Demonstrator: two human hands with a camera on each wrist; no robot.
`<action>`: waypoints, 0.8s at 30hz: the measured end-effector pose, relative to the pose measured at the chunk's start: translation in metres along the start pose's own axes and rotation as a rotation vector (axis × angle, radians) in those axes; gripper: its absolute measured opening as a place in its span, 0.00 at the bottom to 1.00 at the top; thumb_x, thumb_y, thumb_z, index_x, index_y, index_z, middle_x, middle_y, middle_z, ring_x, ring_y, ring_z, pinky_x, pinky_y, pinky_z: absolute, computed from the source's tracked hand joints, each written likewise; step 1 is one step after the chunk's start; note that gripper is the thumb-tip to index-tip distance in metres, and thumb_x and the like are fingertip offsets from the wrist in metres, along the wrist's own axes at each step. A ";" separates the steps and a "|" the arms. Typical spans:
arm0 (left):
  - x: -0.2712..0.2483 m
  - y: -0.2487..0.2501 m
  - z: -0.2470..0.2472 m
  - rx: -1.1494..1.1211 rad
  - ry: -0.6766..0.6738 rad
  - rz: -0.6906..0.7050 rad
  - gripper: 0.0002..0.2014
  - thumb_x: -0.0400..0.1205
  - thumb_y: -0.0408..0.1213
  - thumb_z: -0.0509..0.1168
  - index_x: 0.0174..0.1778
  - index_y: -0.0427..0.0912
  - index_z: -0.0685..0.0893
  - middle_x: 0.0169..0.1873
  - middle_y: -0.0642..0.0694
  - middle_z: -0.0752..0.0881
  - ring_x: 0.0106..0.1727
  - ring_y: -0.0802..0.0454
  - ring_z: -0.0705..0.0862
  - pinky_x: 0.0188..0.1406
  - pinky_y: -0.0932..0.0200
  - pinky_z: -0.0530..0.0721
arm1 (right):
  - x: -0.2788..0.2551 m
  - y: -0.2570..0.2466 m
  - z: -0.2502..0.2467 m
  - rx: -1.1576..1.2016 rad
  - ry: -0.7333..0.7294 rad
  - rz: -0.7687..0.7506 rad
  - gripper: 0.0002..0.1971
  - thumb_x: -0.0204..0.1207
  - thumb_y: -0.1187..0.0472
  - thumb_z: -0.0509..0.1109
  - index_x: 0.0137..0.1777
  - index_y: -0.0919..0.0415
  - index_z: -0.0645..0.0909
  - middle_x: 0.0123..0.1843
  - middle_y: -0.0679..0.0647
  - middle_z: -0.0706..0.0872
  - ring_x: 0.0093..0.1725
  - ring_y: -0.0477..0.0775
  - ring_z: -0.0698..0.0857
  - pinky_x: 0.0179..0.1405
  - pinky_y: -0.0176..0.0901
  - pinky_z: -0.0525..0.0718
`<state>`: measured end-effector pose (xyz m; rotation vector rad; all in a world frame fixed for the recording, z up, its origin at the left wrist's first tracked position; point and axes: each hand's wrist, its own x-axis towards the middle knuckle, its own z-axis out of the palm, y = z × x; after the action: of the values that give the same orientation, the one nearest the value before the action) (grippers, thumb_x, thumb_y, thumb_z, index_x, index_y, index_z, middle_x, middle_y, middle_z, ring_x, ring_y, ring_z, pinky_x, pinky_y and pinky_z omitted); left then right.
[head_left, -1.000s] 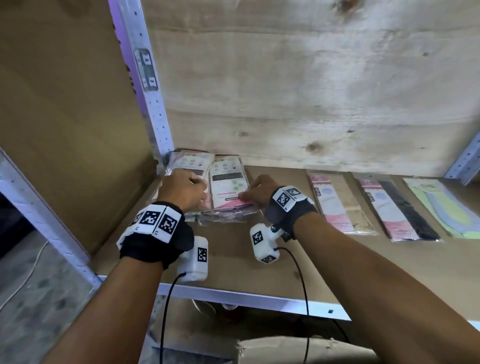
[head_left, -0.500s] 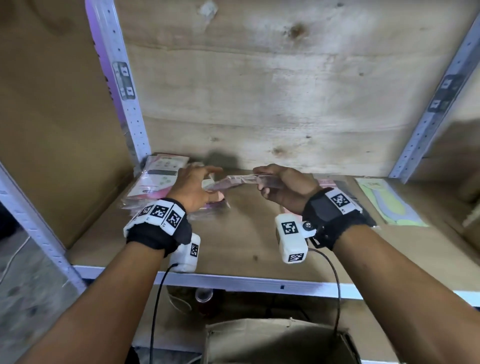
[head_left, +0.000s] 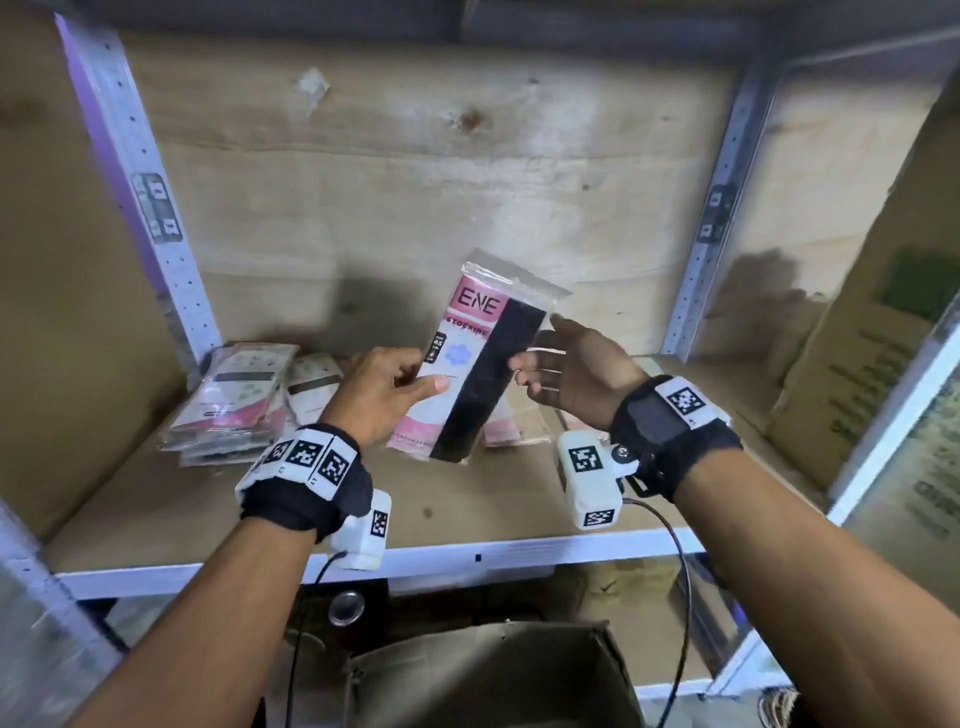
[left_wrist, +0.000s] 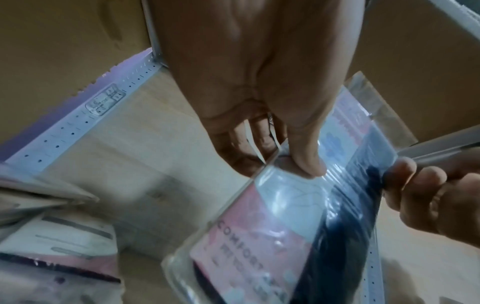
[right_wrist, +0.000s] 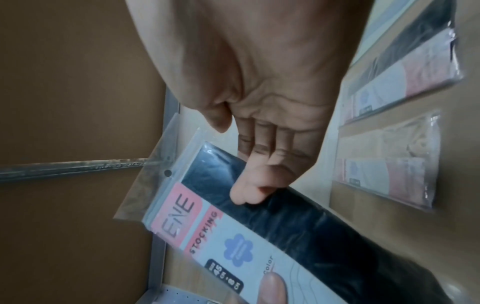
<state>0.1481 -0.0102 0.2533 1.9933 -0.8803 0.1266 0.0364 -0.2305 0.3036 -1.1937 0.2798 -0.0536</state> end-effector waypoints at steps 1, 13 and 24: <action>-0.001 0.000 0.004 -0.048 -0.020 -0.005 0.08 0.79 0.42 0.74 0.50 0.43 0.91 0.48 0.49 0.94 0.47 0.52 0.90 0.54 0.40 0.88 | -0.002 0.001 -0.002 -0.040 0.023 -0.012 0.13 0.87 0.51 0.59 0.50 0.62 0.76 0.35 0.62 0.87 0.29 0.56 0.83 0.26 0.40 0.81; -0.004 -0.006 0.041 -0.516 -0.122 -0.460 0.15 0.82 0.36 0.71 0.62 0.33 0.87 0.55 0.39 0.91 0.49 0.51 0.92 0.44 0.62 0.90 | 0.009 0.067 -0.016 -0.442 0.005 0.063 0.18 0.76 0.71 0.74 0.65 0.71 0.79 0.58 0.69 0.87 0.51 0.61 0.86 0.49 0.50 0.87; 0.032 -0.036 0.044 -0.546 0.223 -0.520 0.10 0.82 0.41 0.70 0.57 0.43 0.82 0.41 0.51 0.92 0.33 0.60 0.90 0.27 0.69 0.86 | 0.040 0.076 -0.046 -0.523 -0.158 0.108 0.19 0.79 0.75 0.69 0.69 0.75 0.77 0.65 0.72 0.85 0.63 0.70 0.86 0.64 0.59 0.85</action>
<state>0.1835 -0.0501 0.2159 1.5872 -0.1982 -0.1712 0.0553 -0.2517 0.2102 -1.6894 0.2241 0.2201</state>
